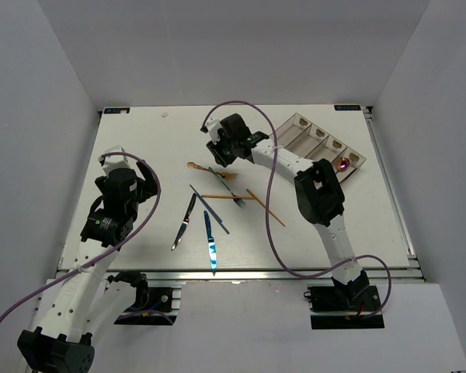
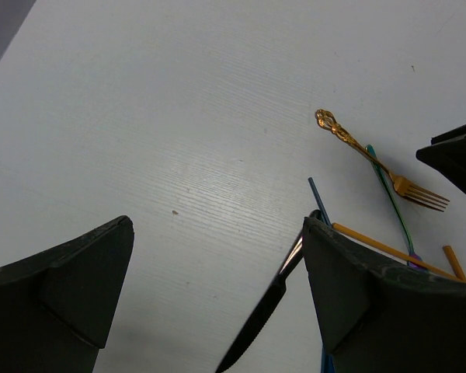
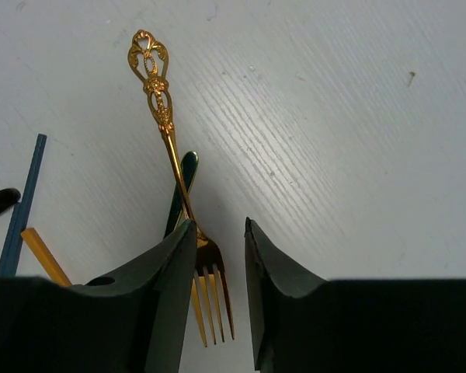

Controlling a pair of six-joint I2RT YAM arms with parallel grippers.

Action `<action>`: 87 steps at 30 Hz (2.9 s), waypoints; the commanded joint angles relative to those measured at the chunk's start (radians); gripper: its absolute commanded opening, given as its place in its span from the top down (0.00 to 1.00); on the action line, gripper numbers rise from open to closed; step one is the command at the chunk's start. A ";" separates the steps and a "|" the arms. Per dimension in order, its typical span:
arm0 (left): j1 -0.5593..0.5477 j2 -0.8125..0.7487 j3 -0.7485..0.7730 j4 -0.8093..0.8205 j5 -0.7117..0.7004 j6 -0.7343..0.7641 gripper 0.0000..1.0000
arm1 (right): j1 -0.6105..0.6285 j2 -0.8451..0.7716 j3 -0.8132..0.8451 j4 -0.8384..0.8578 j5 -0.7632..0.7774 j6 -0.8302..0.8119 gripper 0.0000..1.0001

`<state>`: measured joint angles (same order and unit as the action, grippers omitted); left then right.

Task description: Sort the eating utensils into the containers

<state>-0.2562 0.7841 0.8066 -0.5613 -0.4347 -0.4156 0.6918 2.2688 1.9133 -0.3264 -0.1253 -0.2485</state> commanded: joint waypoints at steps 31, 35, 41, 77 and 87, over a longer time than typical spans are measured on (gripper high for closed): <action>0.003 0.001 -0.001 0.006 0.004 0.006 0.02 | 0.034 0.140 0.070 -0.050 -0.014 -0.109 0.72; 0.003 0.000 -0.001 0.006 0.004 0.006 0.02 | 0.035 0.118 0.047 -0.042 -0.043 -0.101 0.72; 0.003 0.000 -0.001 0.006 0.004 0.006 0.02 | 0.035 0.025 -0.005 -0.010 -0.085 -0.075 0.68; 0.003 0.000 -0.004 0.009 0.008 0.008 0.02 | 0.032 0.109 0.026 -0.003 -0.034 -0.141 0.68; 0.003 0.000 -0.003 0.008 0.011 0.008 0.02 | 0.012 0.117 0.026 -0.002 -0.048 -0.126 0.69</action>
<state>-0.2562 0.7868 0.8066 -0.5606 -0.4328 -0.4152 0.7216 2.3817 1.9327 -0.3412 -0.1608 -0.3744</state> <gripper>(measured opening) 0.981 0.307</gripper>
